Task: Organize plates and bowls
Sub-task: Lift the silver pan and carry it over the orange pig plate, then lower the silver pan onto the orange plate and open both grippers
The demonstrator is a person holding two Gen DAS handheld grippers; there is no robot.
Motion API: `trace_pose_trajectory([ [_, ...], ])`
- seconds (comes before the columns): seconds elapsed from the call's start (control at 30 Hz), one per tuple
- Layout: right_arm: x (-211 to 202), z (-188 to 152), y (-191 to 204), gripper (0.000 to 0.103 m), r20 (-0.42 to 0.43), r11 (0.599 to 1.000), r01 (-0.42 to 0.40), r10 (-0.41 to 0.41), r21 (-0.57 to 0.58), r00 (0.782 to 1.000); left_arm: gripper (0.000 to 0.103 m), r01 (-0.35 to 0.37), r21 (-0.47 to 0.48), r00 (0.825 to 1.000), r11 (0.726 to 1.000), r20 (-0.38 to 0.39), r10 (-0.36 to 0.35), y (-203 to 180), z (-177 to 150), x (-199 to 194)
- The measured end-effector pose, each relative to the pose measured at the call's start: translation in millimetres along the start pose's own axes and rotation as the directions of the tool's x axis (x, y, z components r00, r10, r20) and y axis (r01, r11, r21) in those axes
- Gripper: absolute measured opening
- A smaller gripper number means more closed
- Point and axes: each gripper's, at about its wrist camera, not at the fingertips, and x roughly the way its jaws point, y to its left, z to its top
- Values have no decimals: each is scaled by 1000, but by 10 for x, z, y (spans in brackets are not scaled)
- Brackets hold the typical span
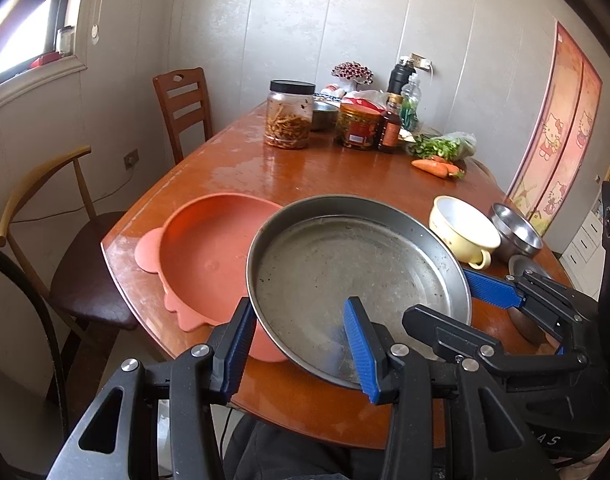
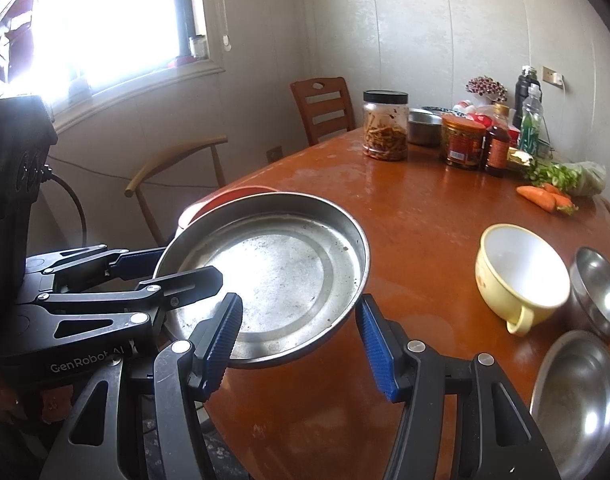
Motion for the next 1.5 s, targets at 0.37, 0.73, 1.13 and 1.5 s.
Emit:
trace_pose_trajectory([
  [0.37,178,268,98,61,20,999,-28,29,-34,999,45,-34,-21,999,999,30,34,237,224,10],
  [0.73,370,564,195,61,39,995,-70,72,-69,997,45,-71,-41,995,997,64,73,468,491,14],
  [1.13,662,671,126,61,23,992,-110,111,-63,994,45,-108,-74,993,991,38,111,592,503,283],
  [1.5,841,585,-3,61,2,989,-139,139,-51,990,45,-136,-93,991,986,2,137,572,427,486],
])
